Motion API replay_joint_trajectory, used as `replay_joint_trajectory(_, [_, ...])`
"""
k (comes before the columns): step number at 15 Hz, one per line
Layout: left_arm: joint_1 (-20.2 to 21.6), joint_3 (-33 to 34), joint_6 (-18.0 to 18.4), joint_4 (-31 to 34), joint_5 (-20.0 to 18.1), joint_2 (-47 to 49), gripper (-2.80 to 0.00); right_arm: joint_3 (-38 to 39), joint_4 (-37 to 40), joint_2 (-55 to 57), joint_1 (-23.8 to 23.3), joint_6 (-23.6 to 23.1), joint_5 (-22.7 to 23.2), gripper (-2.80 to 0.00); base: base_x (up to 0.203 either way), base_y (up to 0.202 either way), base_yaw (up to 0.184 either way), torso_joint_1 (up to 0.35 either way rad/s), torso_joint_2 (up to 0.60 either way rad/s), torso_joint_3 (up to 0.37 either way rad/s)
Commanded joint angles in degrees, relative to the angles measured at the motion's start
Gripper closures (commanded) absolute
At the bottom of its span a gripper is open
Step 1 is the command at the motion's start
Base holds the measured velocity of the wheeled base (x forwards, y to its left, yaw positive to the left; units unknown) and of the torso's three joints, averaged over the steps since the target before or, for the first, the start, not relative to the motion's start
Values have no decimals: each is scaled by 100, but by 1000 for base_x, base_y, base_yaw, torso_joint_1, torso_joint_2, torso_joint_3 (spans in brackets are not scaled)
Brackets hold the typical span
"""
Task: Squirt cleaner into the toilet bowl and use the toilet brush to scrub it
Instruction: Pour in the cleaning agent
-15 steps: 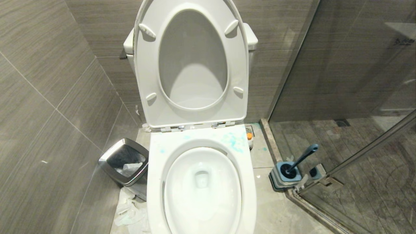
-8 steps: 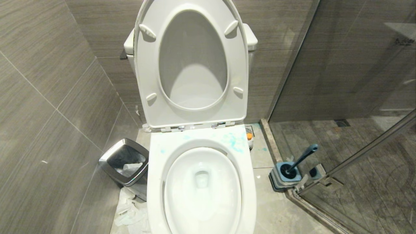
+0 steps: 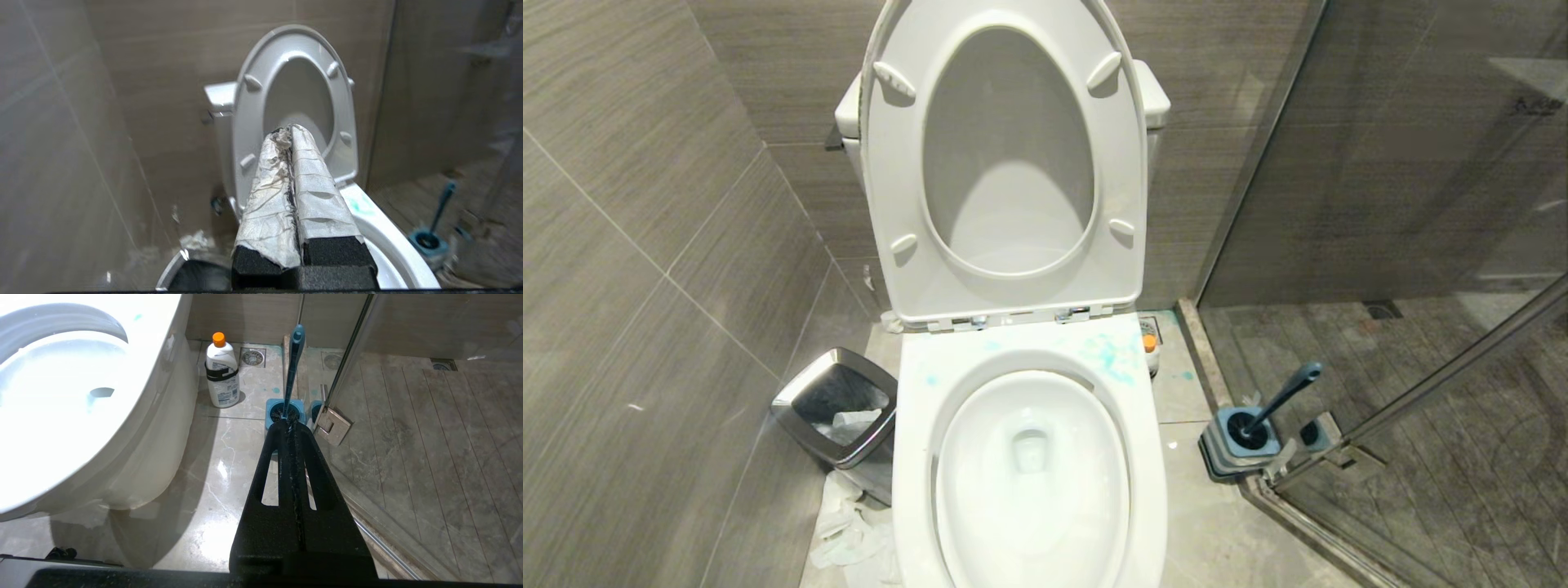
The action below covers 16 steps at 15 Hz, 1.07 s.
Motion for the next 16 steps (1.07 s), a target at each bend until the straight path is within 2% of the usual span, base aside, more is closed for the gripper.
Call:
replay_joint_trajectory(1, [4,481,-11,-327,6,-257,0,1,2,4,8,-2,2,0,0,0,0,0,0,0])
replay_joint_trajectory(3, [3,1344,65,-1189,162,-255,0,1,0,4,0,-5,2,0,0,0,0,0,0,0])
replay_joint_trajectory(6, [5,2845,467,-2688,642,-252,0,1,-2,4,0,-1,2,0,0,0,0,0,0,0])
replay_joint_trajectory(8, [5,3609,689,-3069,886,-251,0,1,-2,4,2,2,2,0,0,0,0,0,0,0])
replay_joint_trajectory(10, [5,4229,752,-3115,996,-251,0,1,-5,4,5,-5,2,0,0,0,0,0,0,0])
replay_joint_trajectory(13, [5,4303,730,-2076,1208,-253,0,1,4,4,8,3,2,0,0,0,0,0,0,0])
replay_joint_trajectory(16, [2,4301,632,-1144,1235,-253,0,1,-5,4,9,-5,2,0,0,0,0,0,0,0])
